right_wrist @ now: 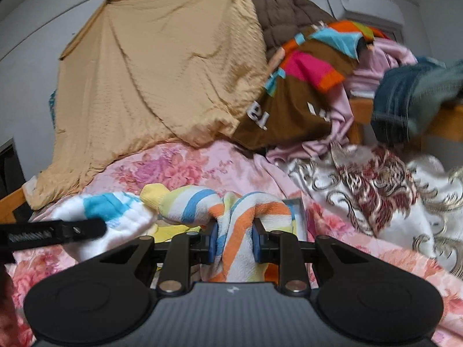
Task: Organize soft objects
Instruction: 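Carry the white cloth and striped towel over the painting tray with both grippers, then lower both cloths into the tray and open both grippers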
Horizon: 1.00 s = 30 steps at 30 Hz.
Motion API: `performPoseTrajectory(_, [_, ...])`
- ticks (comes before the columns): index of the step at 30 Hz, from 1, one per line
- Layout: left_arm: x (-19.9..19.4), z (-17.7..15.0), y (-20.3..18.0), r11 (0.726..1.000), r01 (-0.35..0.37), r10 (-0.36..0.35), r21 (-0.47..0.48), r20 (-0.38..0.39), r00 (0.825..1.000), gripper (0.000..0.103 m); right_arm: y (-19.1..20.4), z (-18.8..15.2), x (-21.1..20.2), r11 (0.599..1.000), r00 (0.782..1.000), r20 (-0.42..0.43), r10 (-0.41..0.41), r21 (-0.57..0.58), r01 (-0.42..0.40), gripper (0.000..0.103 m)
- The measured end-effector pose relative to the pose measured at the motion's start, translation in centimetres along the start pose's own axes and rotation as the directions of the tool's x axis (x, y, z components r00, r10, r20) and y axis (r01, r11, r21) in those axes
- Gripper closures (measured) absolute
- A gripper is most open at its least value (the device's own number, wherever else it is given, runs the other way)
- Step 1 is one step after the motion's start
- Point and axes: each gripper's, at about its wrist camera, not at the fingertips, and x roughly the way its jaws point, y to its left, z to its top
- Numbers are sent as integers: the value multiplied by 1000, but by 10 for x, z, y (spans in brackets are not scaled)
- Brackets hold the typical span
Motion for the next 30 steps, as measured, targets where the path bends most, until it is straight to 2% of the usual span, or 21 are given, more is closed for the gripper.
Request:
performPoseTrajectory(3, [27,-5,-7,1000,0,0,-3,-31,1000,78,-7,0,13,999,999,-36,-1,33,2,77])
performPoseTrajectory(7, [59,-14,-11,998,-9,4,-63,-83,997,78,-12,-3,25,999,997,-75,-16,48,19,77])
performPoseTrajectory(14, [88,-27,-17,995,-30,17,-99,-134,991,78,-20,-9,37,995,990,-138,-10,101,25,76])
performPoseTrajectory(26, [108,-37,-17,993,-57,36,-102,-193,981,73,-27,-15,46,990,978,-209,-8,133,36,71])
performPoseTrajectory(30, [108,-38,-15,992,-62,39,-109,-206,978,68,-26,-17,47,991,975,-224,-6,126,35,68])
